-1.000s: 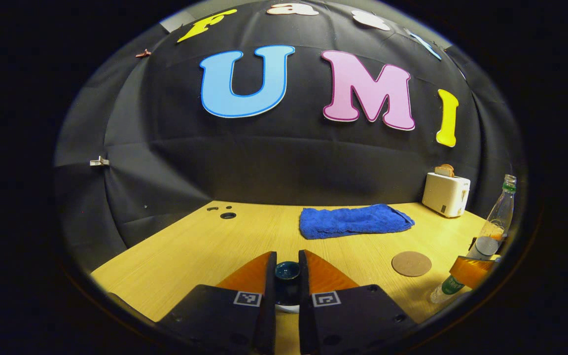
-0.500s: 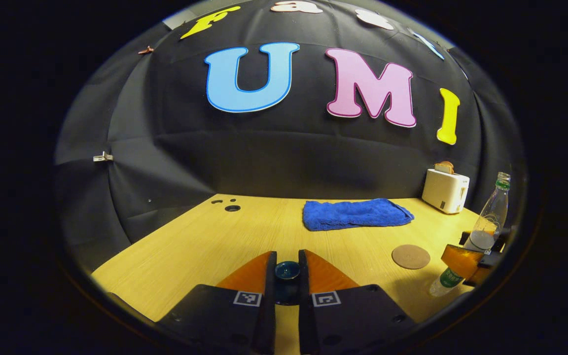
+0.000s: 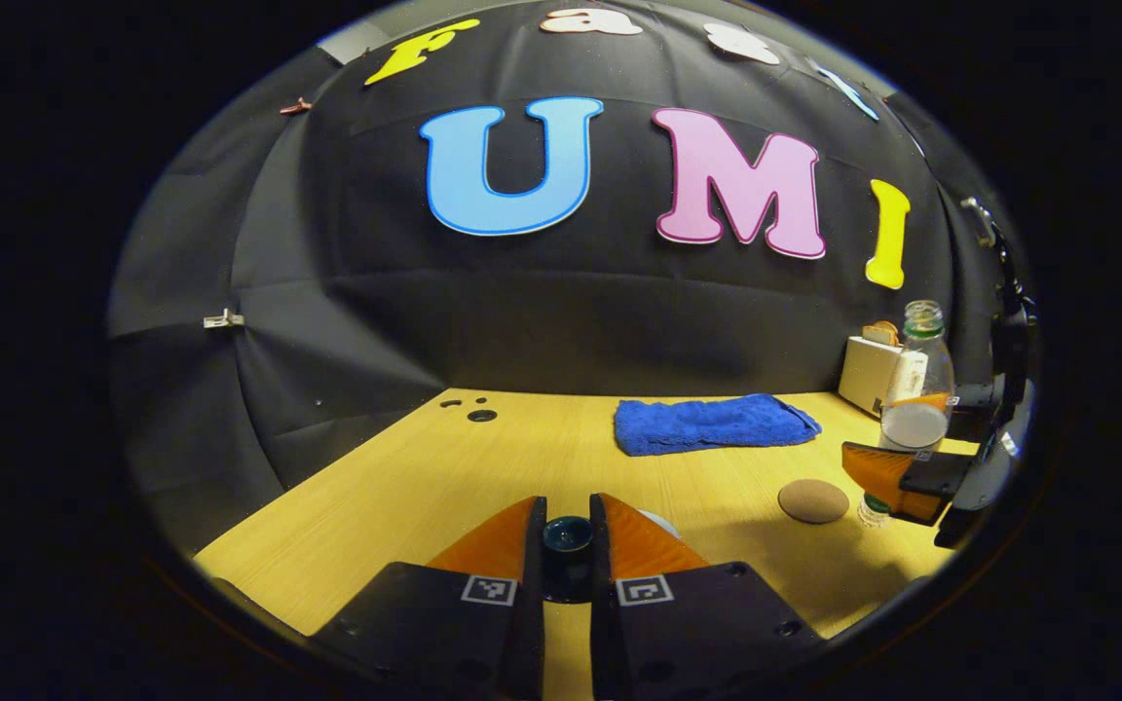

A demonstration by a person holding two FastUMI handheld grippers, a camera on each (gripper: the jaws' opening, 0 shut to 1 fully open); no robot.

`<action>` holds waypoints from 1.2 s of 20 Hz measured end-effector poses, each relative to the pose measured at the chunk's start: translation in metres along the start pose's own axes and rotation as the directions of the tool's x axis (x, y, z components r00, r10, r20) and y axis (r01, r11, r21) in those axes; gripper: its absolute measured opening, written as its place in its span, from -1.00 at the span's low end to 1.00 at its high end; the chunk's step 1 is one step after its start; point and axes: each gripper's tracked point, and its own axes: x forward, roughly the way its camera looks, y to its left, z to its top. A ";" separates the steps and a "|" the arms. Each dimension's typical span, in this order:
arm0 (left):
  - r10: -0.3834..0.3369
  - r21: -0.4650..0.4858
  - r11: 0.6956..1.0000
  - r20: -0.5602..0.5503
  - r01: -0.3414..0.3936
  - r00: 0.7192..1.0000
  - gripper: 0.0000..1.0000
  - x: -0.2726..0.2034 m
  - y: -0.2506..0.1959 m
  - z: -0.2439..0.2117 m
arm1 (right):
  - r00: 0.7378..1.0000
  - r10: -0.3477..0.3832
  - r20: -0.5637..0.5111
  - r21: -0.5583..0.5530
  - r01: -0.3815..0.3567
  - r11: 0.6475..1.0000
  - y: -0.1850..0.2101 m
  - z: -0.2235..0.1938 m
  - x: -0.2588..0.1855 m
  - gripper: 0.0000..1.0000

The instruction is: Open the teacup lid with one hand, grasp the water bottle and pour water into the teacup with the other hand; after pouring, place the water bottle on the coaster and then close the teacup lid.

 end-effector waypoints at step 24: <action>-0.027 0.031 0.999 -0.024 0.028 0.999 -0.54 0.039 0.108 -0.002 | 0.996 0.068 0.050 -0.755 -0.007 0.656 0.085 0.004 0.094 0.48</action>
